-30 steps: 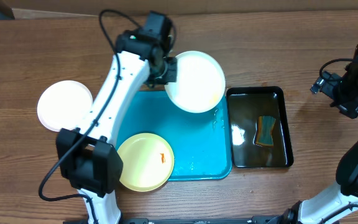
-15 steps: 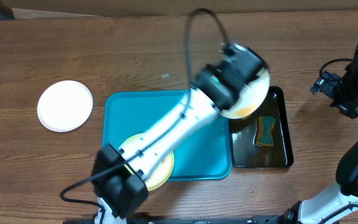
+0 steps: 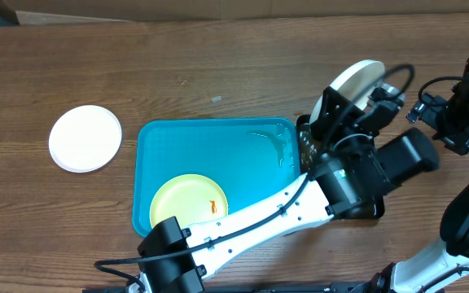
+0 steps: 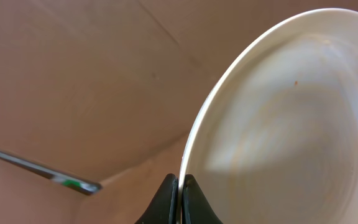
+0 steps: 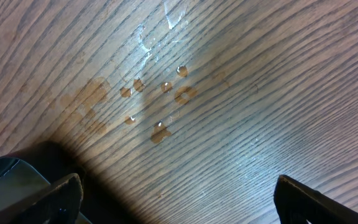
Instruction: Clean dirty plates on tray and stack at the side
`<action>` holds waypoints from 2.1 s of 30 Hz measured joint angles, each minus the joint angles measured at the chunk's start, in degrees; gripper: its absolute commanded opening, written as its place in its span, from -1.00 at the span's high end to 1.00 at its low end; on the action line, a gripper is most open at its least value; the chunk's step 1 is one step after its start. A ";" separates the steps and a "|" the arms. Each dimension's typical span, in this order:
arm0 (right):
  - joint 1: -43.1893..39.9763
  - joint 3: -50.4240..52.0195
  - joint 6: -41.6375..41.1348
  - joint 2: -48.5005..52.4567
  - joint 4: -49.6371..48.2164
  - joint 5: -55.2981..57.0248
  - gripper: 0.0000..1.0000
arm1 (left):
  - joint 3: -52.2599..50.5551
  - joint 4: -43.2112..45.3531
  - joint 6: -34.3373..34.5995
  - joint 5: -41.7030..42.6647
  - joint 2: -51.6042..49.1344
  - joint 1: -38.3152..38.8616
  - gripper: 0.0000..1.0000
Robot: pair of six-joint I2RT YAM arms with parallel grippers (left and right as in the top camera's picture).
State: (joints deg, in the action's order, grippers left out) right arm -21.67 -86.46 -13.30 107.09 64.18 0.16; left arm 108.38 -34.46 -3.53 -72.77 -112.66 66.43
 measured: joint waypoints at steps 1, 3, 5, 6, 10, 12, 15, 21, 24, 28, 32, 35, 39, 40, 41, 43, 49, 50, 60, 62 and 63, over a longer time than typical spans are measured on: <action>0.00 0.00 -0.02 0.00 0.02 0.02 -1.00 | 0.00 0.90 -1.38 -0.76 0.00 0.26 0.91; 0.00 0.00 0.00 0.00 -0.02 0.02 -1.00 | 0.00 1.86 -3.32 -1.79 0.00 0.35 0.91; 0.00 0.00 -0.02 0.00 -0.04 0.02 -1.00 | 0.00 2.34 -4.52 -2.60 0.00 0.33 0.92; 0.02 0.00 -0.02 0.00 -0.02 0.02 -1.00 | 0.00 2.45 -5.14 -2.91 0.00 0.28 0.92; 0.02 0.00 -0.02 0.00 0.00 0.02 -1.00 | 0.00 2.58 -6.10 -2.49 0.00 0.11 0.92; 0.02 0.00 -0.02 0.00 0.00 0.02 -1.00 | 0.00 2.49 -5.97 -1.29 0.00 -0.17 0.92; 0.00 0.00 -0.02 0.00 -0.02 0.02 -1.00 | 0.00 -0.35 -3.93 2.10 0.00 -0.52 0.91; 0.00 0.00 0.00 0.00 -0.04 0.04 -1.00 | -0.04 -13.22 9.09 18.10 0.00 -2.47 0.92; 0.00 0.00 0.00 0.00 -0.02 0.02 -1.00 | -0.09 -14.38 14.95 31.04 0.00 -5.29 0.91; 0.02 0.00 0.00 0.00 0.00 0.04 -1.00 | -0.13 -14.43 18.91 52.11 -0.02 -12.50 0.91; 0.00 0.00 0.00 0.00 0.00 0.02 -1.00 | -0.13 -15.39 20.59 71.28 -0.02 -23.19 0.92; 0.02 0.00 0.00 0.00 -0.02 0.04 -1.00 | -0.13 -17.94 21.44 81.96 -0.02 -32.30 0.91; 0.00 0.00 -0.02 0.00 -0.02 0.02 -1.00 | -0.13 -22.88 21.86 87.60 -0.02 -43.67 0.92; 0.02 0.00 -0.02 0.00 -0.02 0.02 -1.00 | -0.13 -24.37 22.05 88.04 -0.02 -46.77 0.91; 0.00 0.00 0.00 0.00 -0.02 0.00 -1.00 | -0.13 -25.94 22.08 88.26 -0.02 -49.88 0.92; 0.00 0.00 -0.02 0.00 -0.02 0.02 -1.00 | -0.13 -28.33 22.18 88.41 -0.02 -56.00 0.92; 0.00 0.00 -0.02 0.00 -0.04 0.02 -1.00 | -0.13 -33.09 22.73 88.19 -0.02 -75.63 0.91; 0.02 0.00 -0.02 0.00 -0.04 0.02 -1.00 | -0.13 -33.79 22.73 88.21 -0.02 -78.44 0.91; 0.02 0.00 0.00 0.00 -0.59 0.02 -1.00 | -0.24 -39.15 24.26 79.06 -0.02 -102.53 0.91; 0.00 0.00 -0.02 0.00 -0.63 0.02 -1.00 | -0.83 -39.19 25.05 77.42 -0.02 -105.83 0.91; 0.00 0.00 -0.02 0.00 -0.61 0.02 -1.00 | -1.29 -38.95 25.31 76.94 -0.02 -106.71 0.91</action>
State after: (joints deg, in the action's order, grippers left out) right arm -21.67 -86.46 -13.32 107.09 63.57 0.19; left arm 107.09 -73.41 21.78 4.16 -112.68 -40.27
